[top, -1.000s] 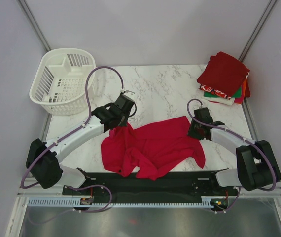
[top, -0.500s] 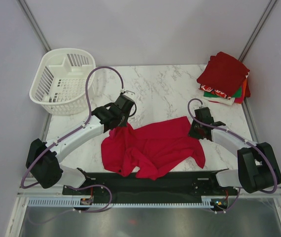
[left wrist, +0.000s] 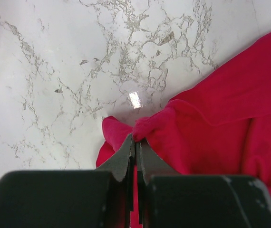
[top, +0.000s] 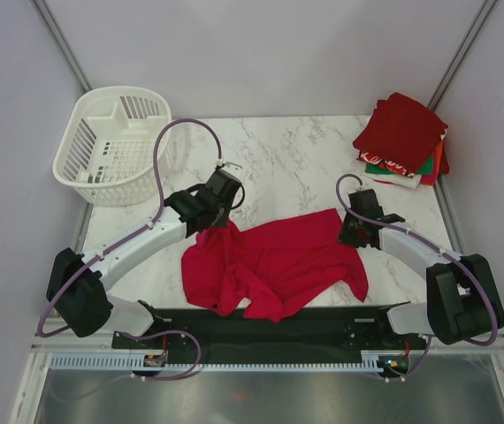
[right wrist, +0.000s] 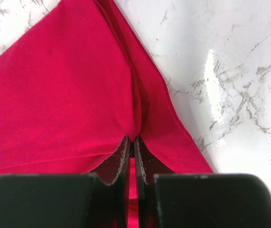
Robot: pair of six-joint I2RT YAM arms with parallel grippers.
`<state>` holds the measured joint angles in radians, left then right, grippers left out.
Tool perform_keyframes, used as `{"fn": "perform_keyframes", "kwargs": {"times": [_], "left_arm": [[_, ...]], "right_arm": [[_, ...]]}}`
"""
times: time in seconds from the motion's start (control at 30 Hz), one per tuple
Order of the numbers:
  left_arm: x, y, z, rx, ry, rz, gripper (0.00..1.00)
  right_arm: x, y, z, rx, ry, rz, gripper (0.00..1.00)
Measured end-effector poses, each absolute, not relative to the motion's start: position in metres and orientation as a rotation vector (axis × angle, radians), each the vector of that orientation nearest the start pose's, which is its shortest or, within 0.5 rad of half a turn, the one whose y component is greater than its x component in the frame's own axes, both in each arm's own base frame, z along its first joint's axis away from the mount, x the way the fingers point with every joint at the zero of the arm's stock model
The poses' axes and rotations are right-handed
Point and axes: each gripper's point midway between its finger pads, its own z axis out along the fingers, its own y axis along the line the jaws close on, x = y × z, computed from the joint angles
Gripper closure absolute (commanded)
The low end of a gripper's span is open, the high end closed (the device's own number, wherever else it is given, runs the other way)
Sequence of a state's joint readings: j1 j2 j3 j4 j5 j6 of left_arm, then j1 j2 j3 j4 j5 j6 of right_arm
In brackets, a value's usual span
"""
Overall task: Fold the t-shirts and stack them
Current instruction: Flatten the tshirt out
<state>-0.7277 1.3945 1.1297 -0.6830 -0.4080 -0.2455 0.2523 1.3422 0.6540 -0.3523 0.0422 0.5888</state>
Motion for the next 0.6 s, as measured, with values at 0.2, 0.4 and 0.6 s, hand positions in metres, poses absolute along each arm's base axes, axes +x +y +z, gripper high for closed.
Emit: {"fn": "perform_keyframes", "kwargs": {"times": [0.2,0.4,0.6], "left_arm": [[0.2883,-0.1759,0.1489,0.42,2.378,0.079,0.98],[0.2879,-0.1755,0.1481,0.421,2.38,0.081,0.98],[0.2878,-0.1755,0.1479,0.421,2.38,0.081,0.98]], "right_arm": [[0.2745,0.0865,0.0333,0.442,2.586,0.24,0.84],[0.2738,0.0861,0.0345,0.436,2.592,0.235,0.8],[0.2756,0.086,0.0362,0.431,2.588,0.233,0.91]]}}
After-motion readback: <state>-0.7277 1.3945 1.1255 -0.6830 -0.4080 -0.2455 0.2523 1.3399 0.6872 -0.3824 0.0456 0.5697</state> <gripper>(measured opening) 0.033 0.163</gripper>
